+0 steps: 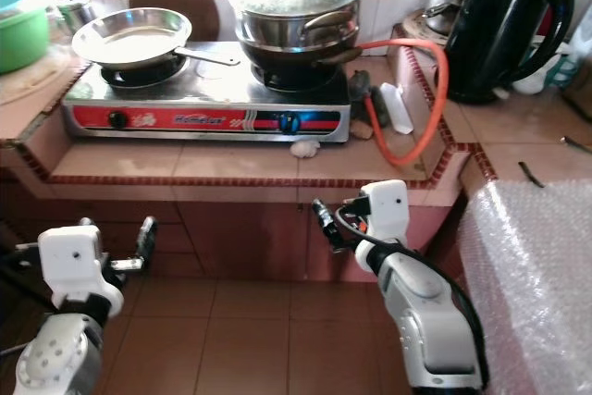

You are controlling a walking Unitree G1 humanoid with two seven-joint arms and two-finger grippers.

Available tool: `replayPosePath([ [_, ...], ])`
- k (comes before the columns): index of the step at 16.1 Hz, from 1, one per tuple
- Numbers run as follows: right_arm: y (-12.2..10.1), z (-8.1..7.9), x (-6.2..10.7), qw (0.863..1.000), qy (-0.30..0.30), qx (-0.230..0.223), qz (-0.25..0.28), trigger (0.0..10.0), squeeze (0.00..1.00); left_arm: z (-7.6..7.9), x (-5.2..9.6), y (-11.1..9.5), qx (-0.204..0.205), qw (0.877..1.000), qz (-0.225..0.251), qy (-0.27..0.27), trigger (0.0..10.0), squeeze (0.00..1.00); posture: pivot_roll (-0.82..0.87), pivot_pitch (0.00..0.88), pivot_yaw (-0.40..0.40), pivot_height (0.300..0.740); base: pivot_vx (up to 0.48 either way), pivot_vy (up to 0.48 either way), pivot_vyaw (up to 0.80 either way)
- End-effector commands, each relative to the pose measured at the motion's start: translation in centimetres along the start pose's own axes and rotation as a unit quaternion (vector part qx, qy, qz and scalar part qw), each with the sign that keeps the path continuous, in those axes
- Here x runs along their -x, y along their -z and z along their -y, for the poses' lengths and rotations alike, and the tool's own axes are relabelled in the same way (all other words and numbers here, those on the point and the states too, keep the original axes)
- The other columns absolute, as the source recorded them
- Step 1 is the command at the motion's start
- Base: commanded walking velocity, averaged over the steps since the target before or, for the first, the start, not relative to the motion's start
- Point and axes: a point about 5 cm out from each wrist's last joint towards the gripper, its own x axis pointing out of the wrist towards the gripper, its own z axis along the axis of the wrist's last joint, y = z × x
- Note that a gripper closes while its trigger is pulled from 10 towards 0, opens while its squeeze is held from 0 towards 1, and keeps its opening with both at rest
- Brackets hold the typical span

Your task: Kitchen organization

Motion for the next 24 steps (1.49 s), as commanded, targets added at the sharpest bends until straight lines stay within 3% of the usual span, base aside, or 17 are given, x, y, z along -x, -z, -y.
replayPosePath([
  [1,-0.4,-0.3,-0.4,1.0,0.001,0.003,0.012,10.0,0.0,-0.4,-0.1,0.4,0.002,1.0,-0.015,-0.01,10.0,0.0,-0.08,0.066,0.014,0.74,0.0,0.0,0.0],
  [4,-0.8,-0.5,-0.8,1.0,-0.001,-0.013,0.026,10.0,0.0,-0.3,-0.8,-0.3,0.013,1.0,-0.004,-0.001,10.0,0.0,-0.08,0.069,0.014,0.74,0.0,0.0,0.0],
  [8,-0.9,-0.4,-0.7,0.999,0.01,0.006,0.037,10.0,0.0,-0.2,-0.6,0.0,0.011,1.0,-0.014,0.009,10.0,0.0,-0.08,0.077,0.018,0.74,0.0,0.409,0.0],
  [10,-0.7,-0.8,-0.4,0.999,-0.015,-0.025,0.032,10.0,0.0,-0.3,-0.6,0.0,0.008,1.0,-0.016,0.01,10.0,0.0,-0.08,0.082,0.022,0.74,0.0,0.446,0.0],
  [15,-0.5,-0.4,-0.4,0.998,0.001,-0.048,0.032,10.0,0.0,-0.3,-0.6,0.2,0.004,1.0,-0.024,0.014,10.0,0.0,-0.08,0.084,0.029,0.74,0.0,0.458,0.0],
  [24,-0.3,0.4,-0.3,0.998,0.047,-0.004,0.043,10.0,0.0,0.0,-0.7,0.6,-0.002,0.999,-0.037,0.029,10.0,0.0,-0.08,0.089,0.029,0.74,0.0,0.354,0.0],
])
